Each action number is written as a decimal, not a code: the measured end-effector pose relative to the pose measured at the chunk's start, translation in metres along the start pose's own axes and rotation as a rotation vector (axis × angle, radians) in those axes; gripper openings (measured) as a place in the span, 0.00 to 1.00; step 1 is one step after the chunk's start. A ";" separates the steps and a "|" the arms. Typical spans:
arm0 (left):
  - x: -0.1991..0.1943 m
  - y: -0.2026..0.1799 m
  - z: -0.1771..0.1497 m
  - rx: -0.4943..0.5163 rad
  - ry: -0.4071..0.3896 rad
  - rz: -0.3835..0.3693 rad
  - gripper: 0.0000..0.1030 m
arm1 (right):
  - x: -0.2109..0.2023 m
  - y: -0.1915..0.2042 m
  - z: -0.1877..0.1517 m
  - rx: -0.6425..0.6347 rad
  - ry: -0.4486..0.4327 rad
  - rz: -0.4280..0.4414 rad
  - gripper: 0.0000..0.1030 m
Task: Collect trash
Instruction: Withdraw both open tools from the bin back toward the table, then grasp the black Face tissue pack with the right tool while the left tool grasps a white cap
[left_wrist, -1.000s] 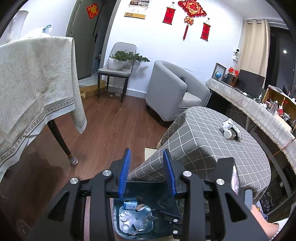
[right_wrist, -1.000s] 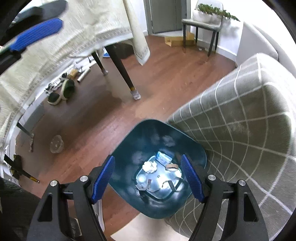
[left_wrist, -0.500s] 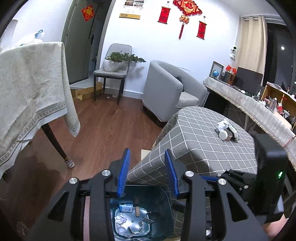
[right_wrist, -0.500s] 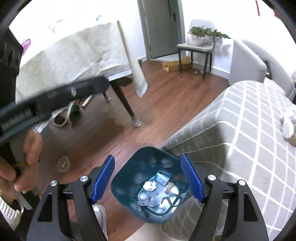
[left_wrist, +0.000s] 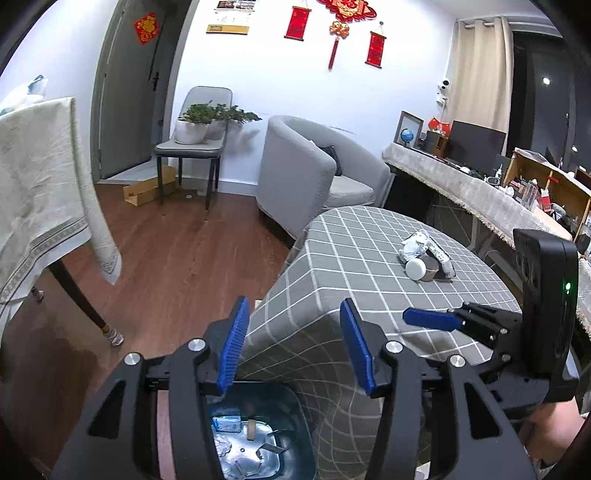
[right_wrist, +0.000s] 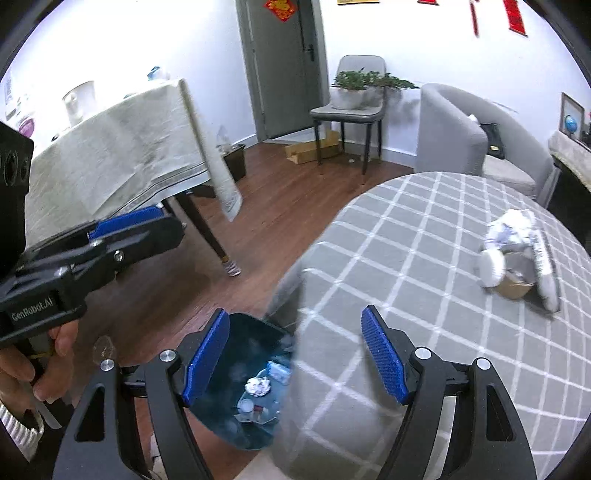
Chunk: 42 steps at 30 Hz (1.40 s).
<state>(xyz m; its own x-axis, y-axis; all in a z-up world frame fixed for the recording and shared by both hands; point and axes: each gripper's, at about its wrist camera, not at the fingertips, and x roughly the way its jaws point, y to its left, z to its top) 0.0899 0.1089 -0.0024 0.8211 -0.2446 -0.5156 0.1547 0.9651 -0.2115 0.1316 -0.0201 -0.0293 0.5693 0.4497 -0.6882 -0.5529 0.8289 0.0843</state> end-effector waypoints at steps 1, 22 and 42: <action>0.003 -0.003 0.002 0.002 0.001 -0.005 0.56 | -0.002 -0.008 0.002 0.003 -0.004 -0.010 0.73; 0.078 -0.056 0.033 0.166 0.066 -0.160 0.64 | -0.027 -0.159 0.025 0.267 -0.050 -0.138 0.73; 0.133 -0.115 0.033 0.270 0.165 -0.308 0.64 | -0.001 -0.238 0.010 0.454 0.005 -0.124 0.62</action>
<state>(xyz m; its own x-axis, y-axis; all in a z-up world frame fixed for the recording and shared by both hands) 0.1998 -0.0312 -0.0196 0.6190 -0.5153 -0.5927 0.5345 0.8293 -0.1628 0.2682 -0.2149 -0.0414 0.6105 0.3371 -0.7167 -0.1580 0.9386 0.3068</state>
